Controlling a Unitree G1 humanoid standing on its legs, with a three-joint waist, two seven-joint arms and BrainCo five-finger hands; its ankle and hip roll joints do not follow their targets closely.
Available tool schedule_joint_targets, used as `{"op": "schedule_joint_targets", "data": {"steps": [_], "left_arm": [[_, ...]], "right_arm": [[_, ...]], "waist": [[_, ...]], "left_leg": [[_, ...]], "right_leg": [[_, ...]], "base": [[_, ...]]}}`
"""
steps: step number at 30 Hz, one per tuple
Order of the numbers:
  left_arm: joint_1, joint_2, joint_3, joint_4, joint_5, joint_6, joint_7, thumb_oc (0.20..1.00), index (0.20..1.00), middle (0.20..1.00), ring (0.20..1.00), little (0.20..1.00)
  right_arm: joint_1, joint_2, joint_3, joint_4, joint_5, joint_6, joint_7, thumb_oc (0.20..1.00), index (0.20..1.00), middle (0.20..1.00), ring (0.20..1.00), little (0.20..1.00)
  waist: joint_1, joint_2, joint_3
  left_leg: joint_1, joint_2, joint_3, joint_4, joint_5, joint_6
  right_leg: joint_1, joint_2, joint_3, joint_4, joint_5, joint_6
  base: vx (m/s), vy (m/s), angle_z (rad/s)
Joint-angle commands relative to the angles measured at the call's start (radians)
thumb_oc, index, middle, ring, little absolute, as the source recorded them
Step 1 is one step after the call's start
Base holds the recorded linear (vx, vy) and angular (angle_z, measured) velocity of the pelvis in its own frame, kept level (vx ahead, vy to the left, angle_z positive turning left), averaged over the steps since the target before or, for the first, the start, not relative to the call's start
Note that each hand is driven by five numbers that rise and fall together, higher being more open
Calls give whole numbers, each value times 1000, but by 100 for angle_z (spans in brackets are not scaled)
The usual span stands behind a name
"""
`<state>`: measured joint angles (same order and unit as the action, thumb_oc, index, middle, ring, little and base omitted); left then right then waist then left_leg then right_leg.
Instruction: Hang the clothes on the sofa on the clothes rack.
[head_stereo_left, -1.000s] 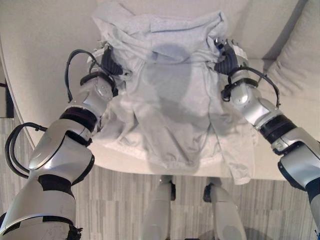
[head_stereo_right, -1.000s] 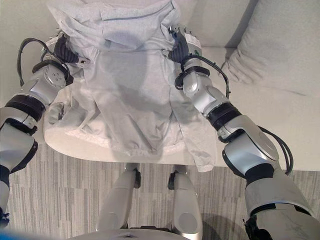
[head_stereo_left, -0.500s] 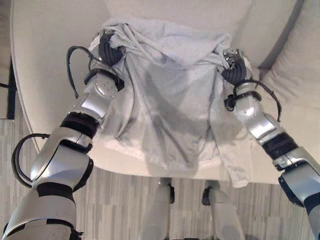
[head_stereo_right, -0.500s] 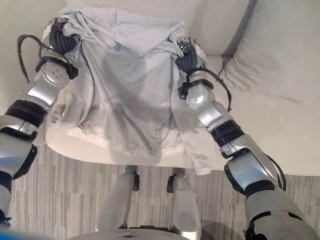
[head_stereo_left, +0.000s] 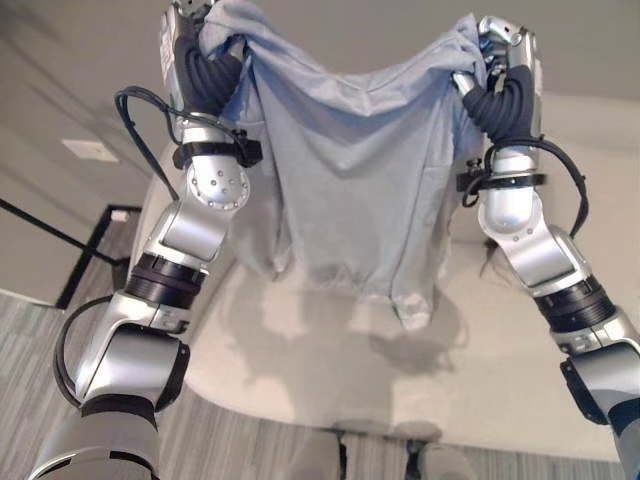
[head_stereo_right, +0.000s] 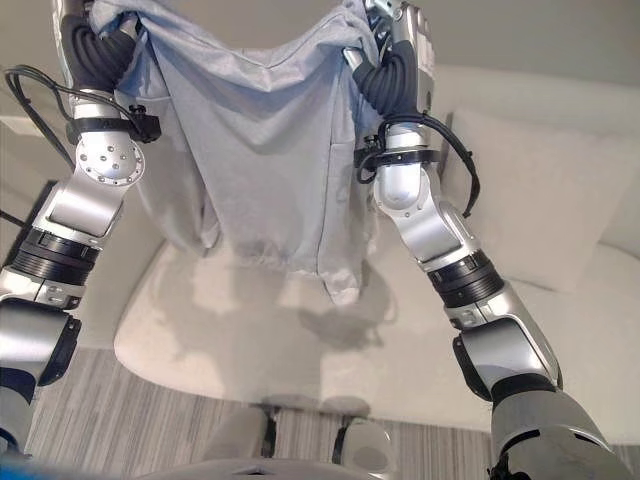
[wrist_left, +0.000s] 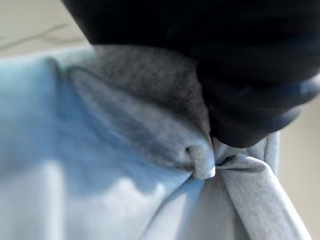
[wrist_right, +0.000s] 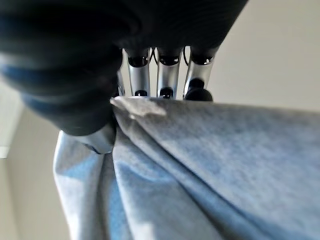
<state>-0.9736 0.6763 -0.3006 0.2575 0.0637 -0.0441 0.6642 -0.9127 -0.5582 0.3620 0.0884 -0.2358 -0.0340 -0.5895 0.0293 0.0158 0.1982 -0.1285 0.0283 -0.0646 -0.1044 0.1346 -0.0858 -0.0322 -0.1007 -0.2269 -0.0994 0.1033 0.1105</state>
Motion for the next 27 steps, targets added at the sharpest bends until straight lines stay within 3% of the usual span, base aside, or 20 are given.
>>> {"op": "schedule_joint_targets", "data": {"steps": [1,10,16,19,20,22,24,26,27], "left_arm": [[-64,9,-31,93,59,-54,55,200,200,200,200,200],[-83,99,-2,30,64,-74,63,200,200,200,200,200],[-57,143,22,14,87,-82,62,200,200,200,200,200],[-38,146,46,15,85,-87,70,200,200,200,200,200],[-7,143,70,9,83,-86,74,200,200,200,200,200],[17,136,82,2,83,-86,73,200,200,200,200,200],[38,109,89,-12,82,-82,58,200,200,200,200,200],[41,60,73,-19,83,-86,40,200,200,200,200,200],[41,58,70,-19,84,-86,40,200,200,200,200,200]], "right_arm": [[-33,14,-8,57,-42,-54,-37,200,200,200,200,200],[-114,-30,22,74,-25,-91,-40,200,200,200,200,200],[-148,-69,51,97,2,-103,-25,200,200,200,200,200],[-146,-76,57,89,3,-104,-23,200,200,200,200,200],[-125,-80,52,81,0,-96,-20,200,200,200,200,200],[-102,-81,45,72,-4,-90,-16,200,200,200,200,200],[-41,-88,-1,52,-13,-83,2,200,200,200,200,200],[19,-83,-38,32,-28,-75,3,200,200,200,200,200],[26,-84,-42,28,-29,-73,4,200,200,200,200,200]], "waist": [[19,-8,-164],[62,1,-196],[86,2,-180],[86,-12,-163],[82,-13,-162],[81,-5,-167],[67,20,-178],[54,24,-180],[55,20,-183]], "left_leg": [[53,33,63,17,-100,-46],[80,65,8,17,-72,-70],[62,93,-10,29,-46,-98],[61,152,14,60,-47,-101],[81,203,31,71,-49,-102],[95,223,31,67,-49,-112],[105,220,23,58,-59,-127],[113,194,42,20,-78,-127],[110,190,41,22,-78,-125]], "right_leg": [[-22,-9,12,12,-90,80],[59,28,-17,12,-133,58],[76,18,-46,12,-121,62],[72,-16,-50,13,-97,80],[69,-40,-53,16,-85,98],[71,-47,-51,17,-81,106],[67,-86,-58,24,-60,127],[37,-145,-79,34,-23,149],[35,-149,-80,34,-22,150]], "base": [[10,-91,21],[-34,-113,13],[-79,70,19],[-104,263,29],[-81,309,13],[-33,365,-7],[-69,597,-3],[-101,508,21],[-108,377,31]]}}
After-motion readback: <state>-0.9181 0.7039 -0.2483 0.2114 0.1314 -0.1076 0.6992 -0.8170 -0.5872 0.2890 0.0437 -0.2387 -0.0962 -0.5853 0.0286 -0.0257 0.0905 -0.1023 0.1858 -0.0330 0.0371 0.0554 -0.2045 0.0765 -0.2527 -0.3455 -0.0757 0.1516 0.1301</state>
